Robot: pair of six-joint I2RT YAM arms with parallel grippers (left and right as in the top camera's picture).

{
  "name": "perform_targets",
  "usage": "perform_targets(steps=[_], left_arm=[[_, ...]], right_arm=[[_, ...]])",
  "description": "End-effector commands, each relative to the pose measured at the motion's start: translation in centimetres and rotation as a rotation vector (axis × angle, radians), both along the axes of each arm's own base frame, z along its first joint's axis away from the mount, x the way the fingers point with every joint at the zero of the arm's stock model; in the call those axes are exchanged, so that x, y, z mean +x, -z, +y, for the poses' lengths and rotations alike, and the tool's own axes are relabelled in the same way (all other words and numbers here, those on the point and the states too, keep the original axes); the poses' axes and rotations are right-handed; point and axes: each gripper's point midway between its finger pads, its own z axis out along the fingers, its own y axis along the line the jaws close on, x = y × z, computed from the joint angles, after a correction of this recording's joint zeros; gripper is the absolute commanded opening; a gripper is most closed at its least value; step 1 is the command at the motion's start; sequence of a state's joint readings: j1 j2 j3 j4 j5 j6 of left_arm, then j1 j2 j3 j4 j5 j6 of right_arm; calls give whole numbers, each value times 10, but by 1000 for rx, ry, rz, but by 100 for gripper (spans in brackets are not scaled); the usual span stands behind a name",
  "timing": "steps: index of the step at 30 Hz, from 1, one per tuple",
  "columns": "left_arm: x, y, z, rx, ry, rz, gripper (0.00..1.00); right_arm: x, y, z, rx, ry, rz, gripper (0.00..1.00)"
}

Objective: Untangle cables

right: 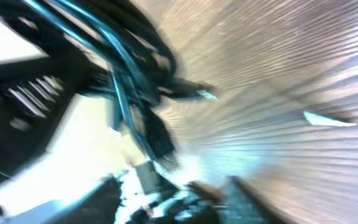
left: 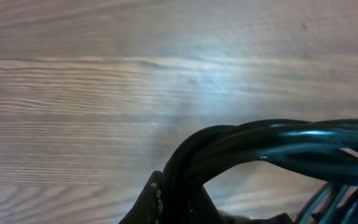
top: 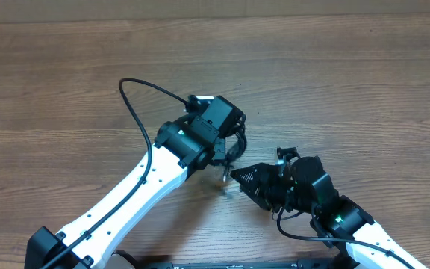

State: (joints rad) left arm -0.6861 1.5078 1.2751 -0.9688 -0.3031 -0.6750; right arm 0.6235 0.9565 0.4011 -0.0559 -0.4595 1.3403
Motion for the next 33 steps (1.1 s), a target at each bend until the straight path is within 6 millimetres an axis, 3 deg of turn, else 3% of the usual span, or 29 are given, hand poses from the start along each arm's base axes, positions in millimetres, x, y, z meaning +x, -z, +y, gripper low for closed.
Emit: perform_targets(steps=[1,9,12,16,24,29,33], left_arm=[[8,-4,10,1,-94,-38,4],[-1,-1,-4,-23,-49,-11,4],[-4,-1,-8,-27,-39,-8,4],[-8,1,-14,-71,-59,17,4],[-17,5,-25,-267,-333,90,4],[-21,7,-24,-325,-468,113,4],[-28,8,-32,-362,-470,167,4]], right_arm=[[4,-10,1,-26,-29,-103,61],[14,-23,3,3,-4,-166,56],[21,-20,-3,-26,43,-174,49],[25,-15,-2,-38,53,-171,48],[22,1,5,-80,15,-155,44],[24,0,8,-116,-25,-251,44],[33,1,2,-191,-27,-352,44]])
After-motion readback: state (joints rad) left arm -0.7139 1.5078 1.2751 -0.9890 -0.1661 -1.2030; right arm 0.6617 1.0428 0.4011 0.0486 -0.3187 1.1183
